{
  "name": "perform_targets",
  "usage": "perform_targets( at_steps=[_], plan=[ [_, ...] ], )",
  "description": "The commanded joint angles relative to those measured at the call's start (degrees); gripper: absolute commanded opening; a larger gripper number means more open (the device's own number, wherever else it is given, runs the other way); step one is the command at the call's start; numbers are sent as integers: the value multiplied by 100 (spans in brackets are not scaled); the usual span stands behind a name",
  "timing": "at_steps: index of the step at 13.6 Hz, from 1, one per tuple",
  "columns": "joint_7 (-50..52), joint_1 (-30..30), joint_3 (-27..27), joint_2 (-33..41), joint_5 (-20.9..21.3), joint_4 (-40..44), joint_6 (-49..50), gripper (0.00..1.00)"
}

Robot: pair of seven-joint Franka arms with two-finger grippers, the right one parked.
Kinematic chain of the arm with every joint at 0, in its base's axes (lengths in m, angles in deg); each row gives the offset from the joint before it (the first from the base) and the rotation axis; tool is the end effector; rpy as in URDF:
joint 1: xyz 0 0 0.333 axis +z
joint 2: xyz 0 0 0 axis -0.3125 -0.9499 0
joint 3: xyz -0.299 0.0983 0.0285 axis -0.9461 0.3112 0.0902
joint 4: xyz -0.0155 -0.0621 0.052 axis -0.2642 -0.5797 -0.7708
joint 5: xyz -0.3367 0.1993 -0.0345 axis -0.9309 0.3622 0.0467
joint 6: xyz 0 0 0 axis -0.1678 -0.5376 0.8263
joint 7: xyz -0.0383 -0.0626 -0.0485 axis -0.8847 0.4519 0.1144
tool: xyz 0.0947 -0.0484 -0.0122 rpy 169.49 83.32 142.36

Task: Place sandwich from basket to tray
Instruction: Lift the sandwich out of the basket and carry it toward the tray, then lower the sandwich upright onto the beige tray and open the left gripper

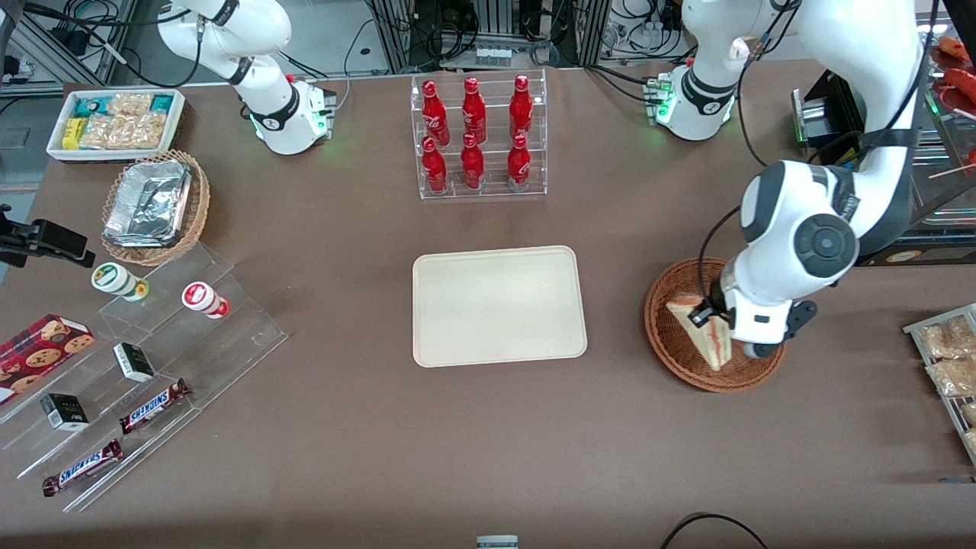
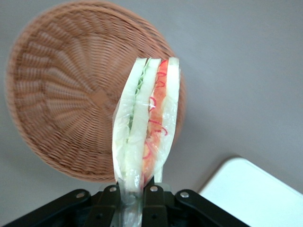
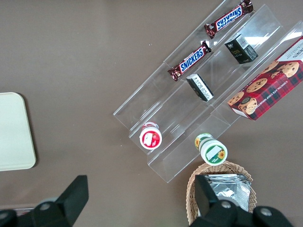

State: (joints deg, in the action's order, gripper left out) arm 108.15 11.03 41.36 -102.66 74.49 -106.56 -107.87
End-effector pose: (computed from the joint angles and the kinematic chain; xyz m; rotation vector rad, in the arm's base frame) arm 0.6013 -0.1706 0.3723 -2.9806 -0.9125 0.1546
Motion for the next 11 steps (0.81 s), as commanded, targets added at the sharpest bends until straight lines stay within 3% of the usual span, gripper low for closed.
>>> perform_targets(
  at_steps=[1,8,11],
  plan=[
    [-55,-502,39,-527,33,566,146,0],
    [51,-1882,39,-1591,-28,1541,22,0],
    [691,-2506,47,-2091,-37,2156,22,0]
  ],
)
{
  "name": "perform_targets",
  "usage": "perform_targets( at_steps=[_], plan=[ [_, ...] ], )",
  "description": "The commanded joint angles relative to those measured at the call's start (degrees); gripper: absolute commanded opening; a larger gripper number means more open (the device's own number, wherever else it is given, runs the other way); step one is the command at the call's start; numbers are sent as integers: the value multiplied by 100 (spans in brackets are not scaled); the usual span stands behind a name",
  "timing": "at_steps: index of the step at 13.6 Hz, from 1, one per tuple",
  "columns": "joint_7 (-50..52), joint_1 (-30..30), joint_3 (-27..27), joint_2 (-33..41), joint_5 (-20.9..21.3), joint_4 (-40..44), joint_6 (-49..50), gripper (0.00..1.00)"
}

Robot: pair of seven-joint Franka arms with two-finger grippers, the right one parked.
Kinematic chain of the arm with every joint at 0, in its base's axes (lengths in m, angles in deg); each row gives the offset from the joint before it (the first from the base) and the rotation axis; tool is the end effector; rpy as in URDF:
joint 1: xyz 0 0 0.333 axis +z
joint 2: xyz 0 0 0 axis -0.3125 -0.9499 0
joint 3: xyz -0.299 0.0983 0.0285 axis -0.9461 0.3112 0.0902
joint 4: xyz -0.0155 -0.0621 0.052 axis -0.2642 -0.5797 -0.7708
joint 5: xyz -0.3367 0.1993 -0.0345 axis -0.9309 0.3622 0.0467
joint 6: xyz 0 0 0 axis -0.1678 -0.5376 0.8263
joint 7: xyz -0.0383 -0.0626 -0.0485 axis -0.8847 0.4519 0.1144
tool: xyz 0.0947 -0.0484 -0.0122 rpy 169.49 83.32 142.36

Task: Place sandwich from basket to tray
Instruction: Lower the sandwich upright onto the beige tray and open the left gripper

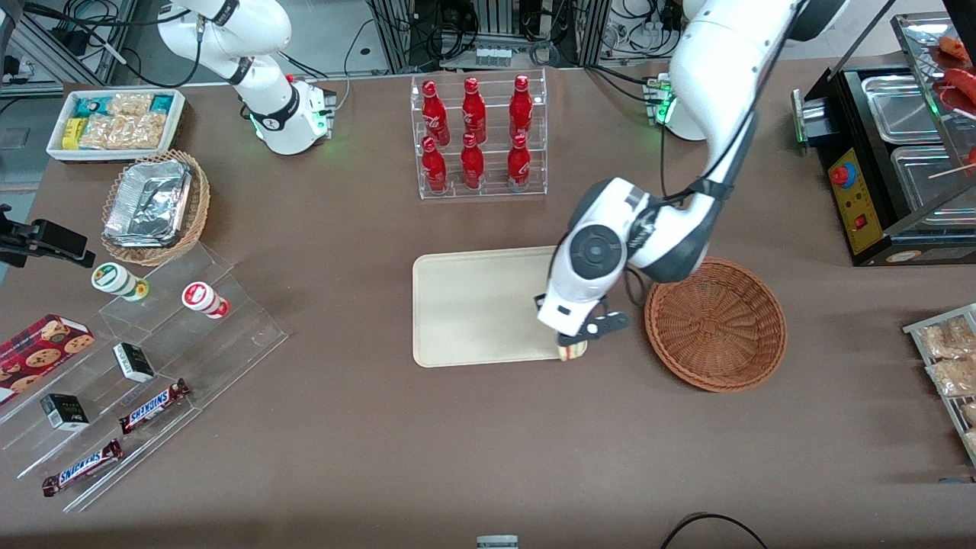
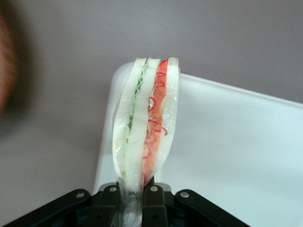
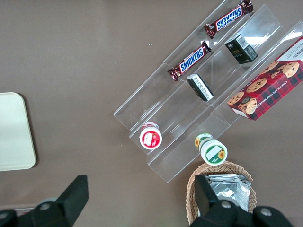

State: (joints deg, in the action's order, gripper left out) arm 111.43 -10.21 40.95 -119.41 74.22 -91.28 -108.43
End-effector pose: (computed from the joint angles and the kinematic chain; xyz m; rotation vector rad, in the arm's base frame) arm 0.5551 -0.4137 0.3018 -3.0866 -0.4582 0.2154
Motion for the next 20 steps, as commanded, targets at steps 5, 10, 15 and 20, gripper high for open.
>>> perform_targets(
  at_steps=[5,10,15,20],
  plan=[
    [856,-981,115,-874,33,1114,79,0],
    [1119,-1210,159,-1024,69,1141,-35,0],
    [1331,-1228,168,-1156,271,1141,-70,0],
    [1595,-1166,168,-963,262,1246,-133,100]
  ],
)
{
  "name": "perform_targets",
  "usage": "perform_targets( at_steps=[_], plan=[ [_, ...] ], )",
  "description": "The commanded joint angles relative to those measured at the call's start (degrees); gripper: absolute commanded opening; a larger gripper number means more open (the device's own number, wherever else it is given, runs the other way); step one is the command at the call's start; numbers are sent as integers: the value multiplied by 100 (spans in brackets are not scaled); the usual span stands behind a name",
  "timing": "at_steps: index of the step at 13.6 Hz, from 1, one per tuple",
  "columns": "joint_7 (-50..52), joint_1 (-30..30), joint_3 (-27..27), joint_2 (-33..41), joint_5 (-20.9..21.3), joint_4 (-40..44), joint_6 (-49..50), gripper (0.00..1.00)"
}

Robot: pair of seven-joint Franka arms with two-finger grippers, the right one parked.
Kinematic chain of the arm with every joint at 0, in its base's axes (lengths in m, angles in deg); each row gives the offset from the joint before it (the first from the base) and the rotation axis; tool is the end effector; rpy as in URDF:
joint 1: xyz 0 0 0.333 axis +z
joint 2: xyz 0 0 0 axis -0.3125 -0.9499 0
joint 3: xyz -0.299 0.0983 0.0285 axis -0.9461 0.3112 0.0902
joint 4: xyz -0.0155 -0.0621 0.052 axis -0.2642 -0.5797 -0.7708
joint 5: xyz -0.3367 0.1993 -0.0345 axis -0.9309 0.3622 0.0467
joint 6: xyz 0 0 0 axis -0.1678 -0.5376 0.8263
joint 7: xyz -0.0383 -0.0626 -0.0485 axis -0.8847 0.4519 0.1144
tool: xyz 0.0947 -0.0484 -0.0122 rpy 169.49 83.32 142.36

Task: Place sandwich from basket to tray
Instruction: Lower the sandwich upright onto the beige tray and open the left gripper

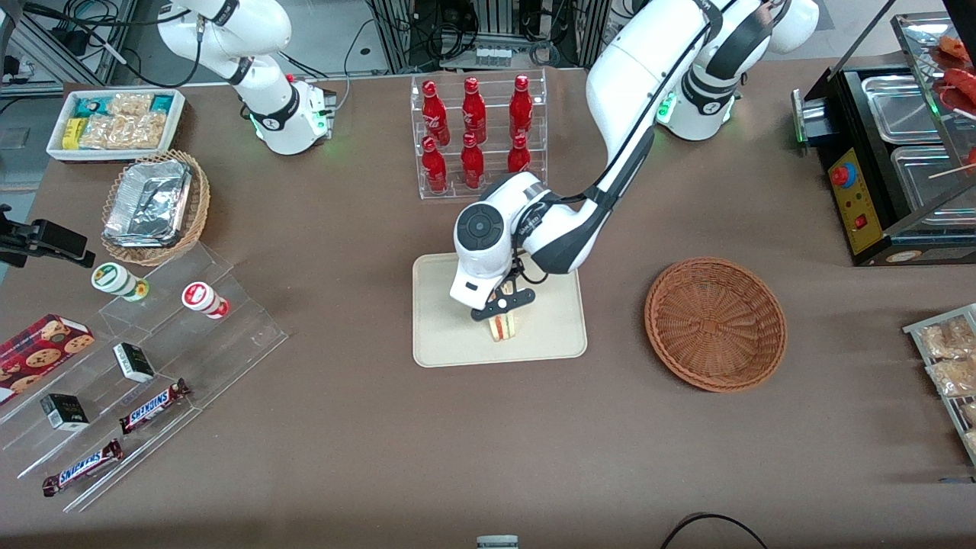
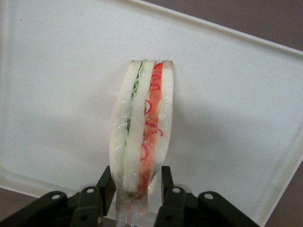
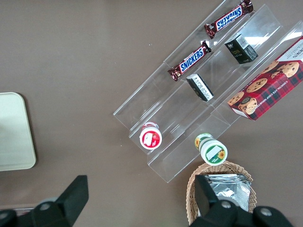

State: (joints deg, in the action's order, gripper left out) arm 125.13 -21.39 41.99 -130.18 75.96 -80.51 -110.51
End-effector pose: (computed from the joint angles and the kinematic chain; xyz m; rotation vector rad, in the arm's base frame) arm 0.5063 -0.5290 0.2544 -3.0690 -0.5556 0.1565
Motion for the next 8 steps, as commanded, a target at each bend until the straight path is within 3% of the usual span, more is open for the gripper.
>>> perform_targets(
  at_steps=[1,4,8],
  plan=[
    [199,-30,64,210,88,221,137,100],
    [-167,49,81,588,115,221,383,100],
    [-1775,93,660,966,115,152,936,100]
  ],
)
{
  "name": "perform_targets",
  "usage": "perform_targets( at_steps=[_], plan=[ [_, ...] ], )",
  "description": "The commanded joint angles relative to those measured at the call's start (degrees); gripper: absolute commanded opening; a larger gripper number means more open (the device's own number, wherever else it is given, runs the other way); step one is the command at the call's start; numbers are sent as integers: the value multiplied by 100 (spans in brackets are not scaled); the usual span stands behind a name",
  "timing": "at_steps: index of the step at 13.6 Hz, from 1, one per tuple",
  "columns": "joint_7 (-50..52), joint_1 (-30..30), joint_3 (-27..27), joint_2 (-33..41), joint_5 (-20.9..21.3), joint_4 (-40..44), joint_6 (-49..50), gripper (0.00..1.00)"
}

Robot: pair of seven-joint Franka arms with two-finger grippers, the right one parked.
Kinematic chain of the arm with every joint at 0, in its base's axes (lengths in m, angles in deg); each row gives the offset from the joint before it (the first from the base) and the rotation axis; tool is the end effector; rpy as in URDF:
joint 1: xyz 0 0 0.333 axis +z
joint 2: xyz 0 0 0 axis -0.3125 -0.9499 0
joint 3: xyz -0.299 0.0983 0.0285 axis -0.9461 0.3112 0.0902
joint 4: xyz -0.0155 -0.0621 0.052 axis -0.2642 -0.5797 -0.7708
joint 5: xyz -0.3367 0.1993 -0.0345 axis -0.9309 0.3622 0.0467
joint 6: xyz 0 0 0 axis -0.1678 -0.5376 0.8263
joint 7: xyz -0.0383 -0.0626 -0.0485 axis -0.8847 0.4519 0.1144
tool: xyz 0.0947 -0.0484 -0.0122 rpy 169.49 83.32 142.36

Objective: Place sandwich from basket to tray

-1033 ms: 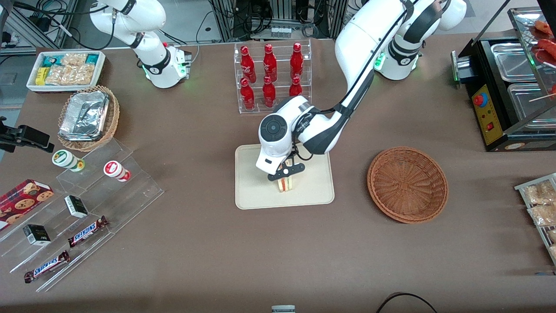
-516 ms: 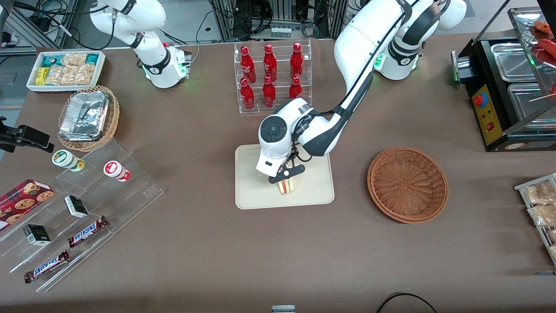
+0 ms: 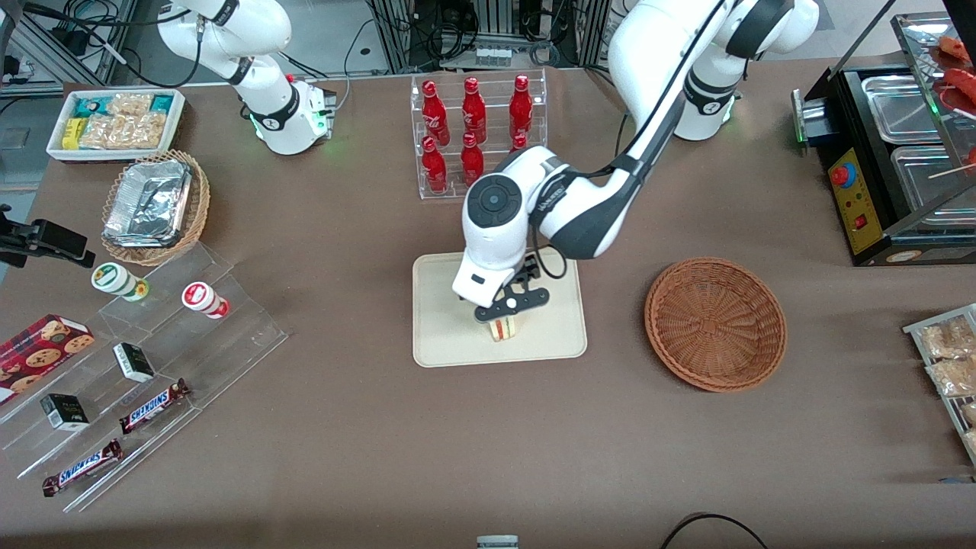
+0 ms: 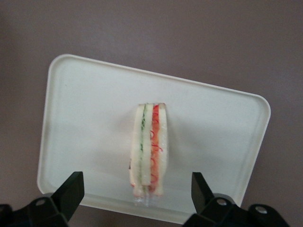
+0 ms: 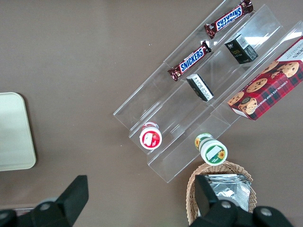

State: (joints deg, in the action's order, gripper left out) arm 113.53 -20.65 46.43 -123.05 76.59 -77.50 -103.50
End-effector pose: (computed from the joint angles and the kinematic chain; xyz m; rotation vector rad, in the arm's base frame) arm 0.5458 -0.4893 0.3562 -3.1055 -0.3462 0.0205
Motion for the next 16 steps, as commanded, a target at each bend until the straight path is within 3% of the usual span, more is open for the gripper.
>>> perform_targets(
  at_steps=[1,4,10,16],
  plan=[
    [-827,19,479,358,34,-184,410,100],
    [-1196,395,754,630,-54,-351,640,100],
    [-3559,1564,754,1650,-150,-1502,623,100],
    [-5293,2198,763,2529,-151,-2232,736,100]
  ],
)
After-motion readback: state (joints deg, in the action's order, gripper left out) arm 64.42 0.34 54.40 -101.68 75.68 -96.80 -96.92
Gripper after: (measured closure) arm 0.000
